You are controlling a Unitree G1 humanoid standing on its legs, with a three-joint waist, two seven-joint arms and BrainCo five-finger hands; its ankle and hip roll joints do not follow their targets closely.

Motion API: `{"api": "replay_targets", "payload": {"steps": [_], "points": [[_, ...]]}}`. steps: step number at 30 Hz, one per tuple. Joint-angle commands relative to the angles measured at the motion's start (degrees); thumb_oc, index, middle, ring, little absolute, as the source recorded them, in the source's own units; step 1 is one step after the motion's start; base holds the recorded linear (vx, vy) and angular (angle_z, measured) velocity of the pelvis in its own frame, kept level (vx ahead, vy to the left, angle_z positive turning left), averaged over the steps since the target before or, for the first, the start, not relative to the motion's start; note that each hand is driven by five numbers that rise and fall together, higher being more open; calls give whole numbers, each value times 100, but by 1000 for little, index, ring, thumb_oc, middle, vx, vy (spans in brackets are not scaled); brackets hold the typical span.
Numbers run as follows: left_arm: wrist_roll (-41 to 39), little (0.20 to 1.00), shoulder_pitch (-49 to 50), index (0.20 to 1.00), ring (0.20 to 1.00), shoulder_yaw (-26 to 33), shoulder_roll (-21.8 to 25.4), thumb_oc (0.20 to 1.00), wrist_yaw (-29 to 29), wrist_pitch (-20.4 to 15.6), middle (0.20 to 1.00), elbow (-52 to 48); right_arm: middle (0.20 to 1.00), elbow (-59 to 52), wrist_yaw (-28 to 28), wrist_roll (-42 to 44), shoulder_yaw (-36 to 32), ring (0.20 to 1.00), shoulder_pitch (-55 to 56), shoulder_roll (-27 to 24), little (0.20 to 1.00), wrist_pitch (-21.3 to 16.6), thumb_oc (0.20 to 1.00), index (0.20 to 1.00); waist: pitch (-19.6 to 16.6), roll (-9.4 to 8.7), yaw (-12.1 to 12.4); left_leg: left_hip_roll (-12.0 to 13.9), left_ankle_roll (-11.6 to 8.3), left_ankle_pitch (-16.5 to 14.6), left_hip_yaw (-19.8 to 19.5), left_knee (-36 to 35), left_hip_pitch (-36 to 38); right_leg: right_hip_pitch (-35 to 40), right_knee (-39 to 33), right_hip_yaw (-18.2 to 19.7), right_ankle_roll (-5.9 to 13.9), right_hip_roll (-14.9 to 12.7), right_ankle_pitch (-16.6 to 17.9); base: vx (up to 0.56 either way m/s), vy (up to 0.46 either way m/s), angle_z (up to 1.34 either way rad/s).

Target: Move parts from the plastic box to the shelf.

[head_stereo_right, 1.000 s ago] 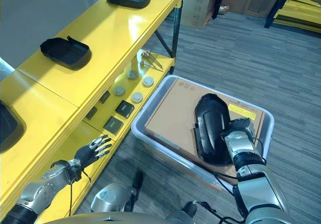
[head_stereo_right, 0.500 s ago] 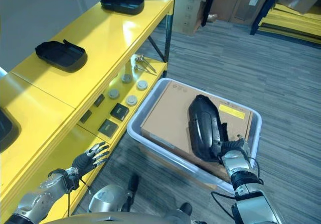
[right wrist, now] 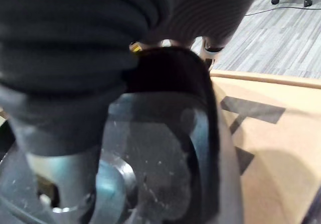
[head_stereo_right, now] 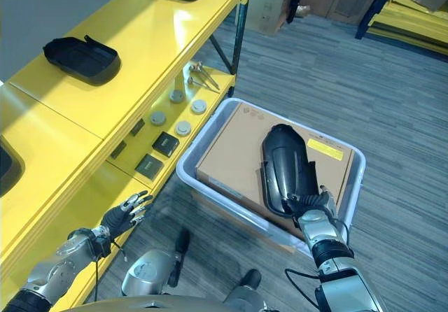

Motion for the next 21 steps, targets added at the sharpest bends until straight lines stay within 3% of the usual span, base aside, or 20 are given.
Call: {"api": "replay_targets", "payload": {"steps": [1,3,8,15,21], "points": [[-266,1000,-181,1000,1000,-185,216,1000,-172,-445,1000,-79,1000,111,-215,-854,487,1000,-610,-452,1000,204,1000,1000,20,0,170,99,87,-389,-175,427,-462,-293,677,32,296,-182,-226,-101,-47,2],[-343,1000,-306,1000,1000,-218,287,1000,-191,-505,1000,-60,1000,267,-233,-1284,824,1000,-868,-564,1000,439,1000,1000,123,-44,210,106,92,-369,-196,500,-623,-407,706,47,279,-155,-203,-115,-61,2],[-406,1000,-527,1000,1000,-291,424,1000,-220,-696,1000,44,1000,546,-295,-1375,1324,1000,-1352,-728,1000,679,1000,1000,298,-132,287,106,111,-344,-255,613,-893,-599,746,34,265,-117,-159,-104,-73,12],[-553,1000,-850,1000,1000,-323,621,1000,-247,-870,1000,76,1000,1006,-413,-892,1595,1000,-1934,-817,1000,736,1000,1000,550,-235,399,82,176,-349,-343,807,-1314,-967,888,45,243,-57,-136,-90,-59,5],[-534,1000,-983,1000,1000,-240,691,1000,-319,-930,1000,103,1000,1146,-441,-449,1485,1000,-2001,-696,1000,476,1000,1000,679,-277,426,64,214,-347,-379,872,-1516,-1204,980,71,231,-4,-126,-54,-43,3]]}}
